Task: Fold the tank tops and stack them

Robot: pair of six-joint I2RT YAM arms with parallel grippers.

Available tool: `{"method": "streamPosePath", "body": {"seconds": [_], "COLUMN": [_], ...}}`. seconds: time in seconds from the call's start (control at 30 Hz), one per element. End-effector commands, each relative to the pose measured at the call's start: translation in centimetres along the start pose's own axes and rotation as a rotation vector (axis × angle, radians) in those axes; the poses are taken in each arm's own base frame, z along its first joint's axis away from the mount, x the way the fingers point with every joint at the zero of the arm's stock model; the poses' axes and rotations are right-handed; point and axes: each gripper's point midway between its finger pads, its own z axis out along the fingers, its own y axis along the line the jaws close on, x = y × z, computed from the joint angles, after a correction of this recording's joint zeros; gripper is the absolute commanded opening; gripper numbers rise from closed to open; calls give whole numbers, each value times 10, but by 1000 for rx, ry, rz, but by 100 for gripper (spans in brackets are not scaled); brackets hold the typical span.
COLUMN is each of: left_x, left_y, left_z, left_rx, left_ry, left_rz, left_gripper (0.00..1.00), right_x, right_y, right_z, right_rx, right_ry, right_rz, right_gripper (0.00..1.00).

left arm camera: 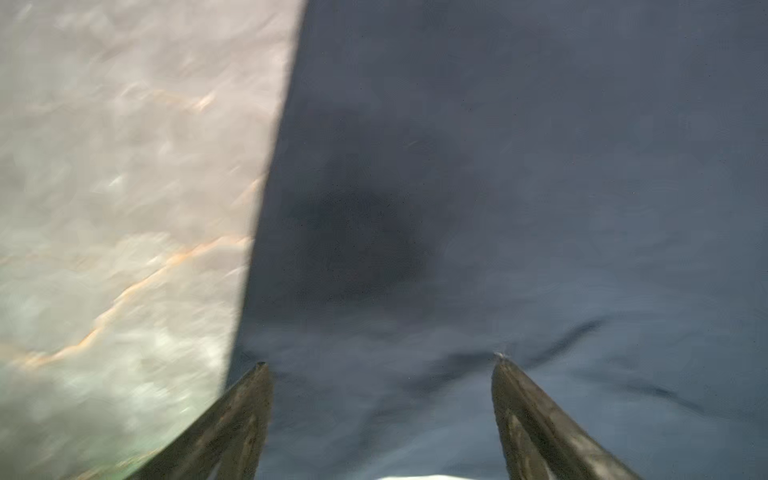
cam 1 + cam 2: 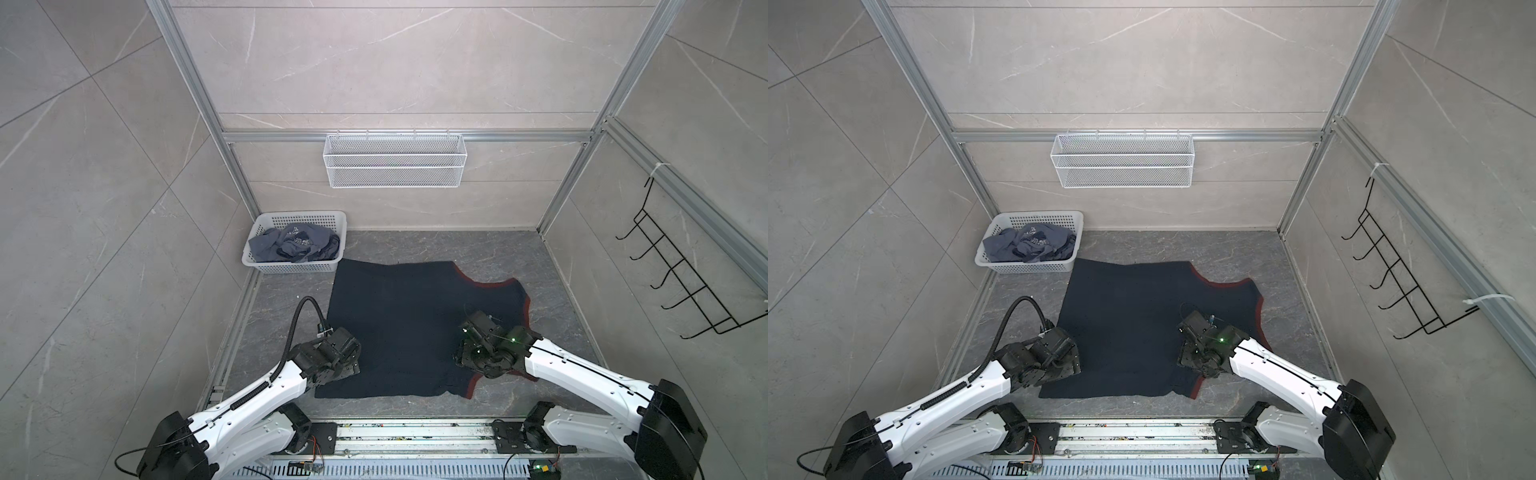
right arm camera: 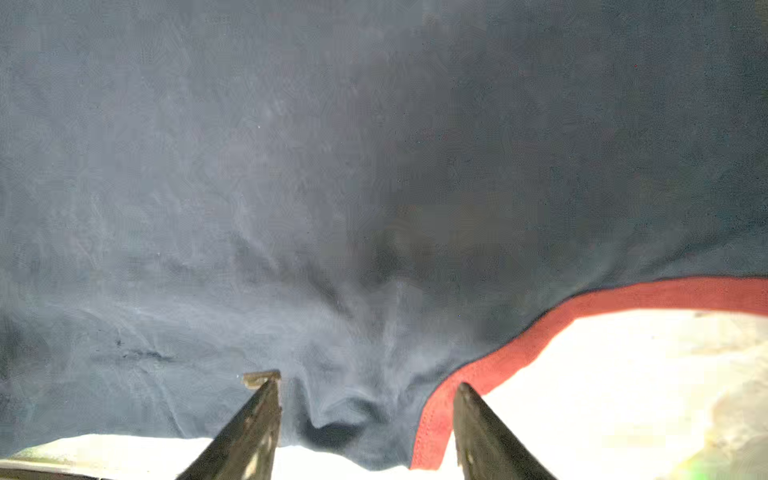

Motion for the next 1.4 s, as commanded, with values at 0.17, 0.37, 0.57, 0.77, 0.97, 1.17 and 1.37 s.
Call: {"method": "streamPosePath", "body": {"seconds": [0.17, 0.37, 0.57, 0.77, 0.97, 1.17, 1.37], "left_x": [5, 37, 59, 71, 66, 17, -86], "left_y": [-22, 12, 42, 63, 67, 33, -44], "left_z": [19, 27, 19, 12, 6, -28, -68], "left_rx": [41, -78, -159, -185, -188, -76, 31], "left_ry": [62, 175, 243, 229, 192, 50, -170], "left_rz": [10, -3, -14, -118, -149, -113, 48], "left_gripper": [85, 85, 85, 85, 85, 85, 86], "right_x": [37, 70, 97, 92, 77, 45, -44], "right_y": [30, 13, -5, -31, -37, -13, 17], "right_z": [31, 54, 56, 44, 32, 3, -42], "right_rx": [-17, 41, 101, 176, 238, 158, 19], "right_ry": [101, 190, 244, 198, 136, 43, -126], "right_rz": [-118, -134, -172, -169, -201, -246, -197], "right_gripper": [66, 66, 66, 67, 70, 71, 71]}}
